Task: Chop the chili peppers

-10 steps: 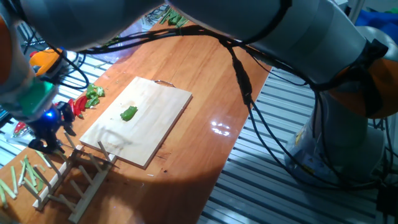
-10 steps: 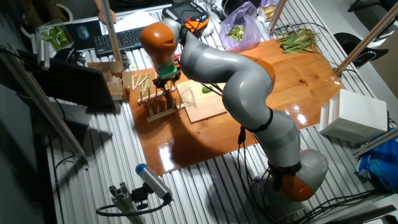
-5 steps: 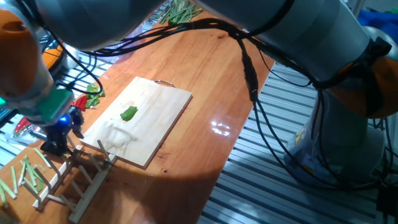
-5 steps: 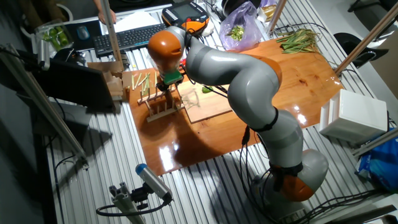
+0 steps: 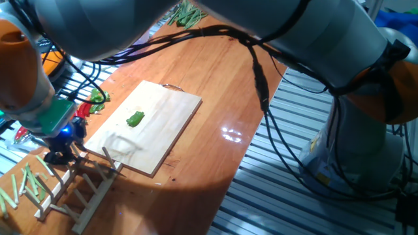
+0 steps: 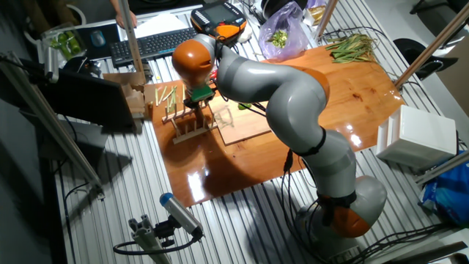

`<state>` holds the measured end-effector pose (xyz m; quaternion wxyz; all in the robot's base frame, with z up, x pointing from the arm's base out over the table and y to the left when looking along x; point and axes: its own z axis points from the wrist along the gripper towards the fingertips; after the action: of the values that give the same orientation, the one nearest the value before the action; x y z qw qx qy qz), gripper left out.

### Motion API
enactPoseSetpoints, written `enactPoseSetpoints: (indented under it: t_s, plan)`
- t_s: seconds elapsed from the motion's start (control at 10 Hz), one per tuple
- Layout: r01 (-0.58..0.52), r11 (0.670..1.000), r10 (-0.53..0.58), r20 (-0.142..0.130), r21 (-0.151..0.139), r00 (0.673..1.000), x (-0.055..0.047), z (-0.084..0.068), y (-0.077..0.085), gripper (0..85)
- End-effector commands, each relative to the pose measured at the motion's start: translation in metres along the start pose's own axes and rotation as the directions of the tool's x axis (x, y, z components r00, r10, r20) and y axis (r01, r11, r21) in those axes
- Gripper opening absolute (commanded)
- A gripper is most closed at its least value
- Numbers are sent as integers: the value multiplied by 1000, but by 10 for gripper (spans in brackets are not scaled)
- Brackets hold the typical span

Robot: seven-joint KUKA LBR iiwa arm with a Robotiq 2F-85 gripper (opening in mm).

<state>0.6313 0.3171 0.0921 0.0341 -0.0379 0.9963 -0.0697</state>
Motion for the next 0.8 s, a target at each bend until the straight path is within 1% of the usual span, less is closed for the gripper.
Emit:
enactPoseSetpoints:
  t_s: [0.0, 0.2, 0.3, 0.4, 0.6, 0.7]
  plan:
    - [-3, 1000, 3, -5, 5, 1000, 0, 1, 0, 340]
    - [-23, 1000, 24, -21, 17, 999, -1, 7, -1, 340]
    - [-26, 999, 27, -23, 18, 999, -1, 7, 0, 340]
    - [-22, 1000, 22, -30, 18, 999, -2, 7, -1, 340]
    - [-11, 1000, 11, -32, 19, 999, -2, 7, -2, 0]
    - [-5, 1000, 5, -33, 22, 999, -1, 8, -3, 0]
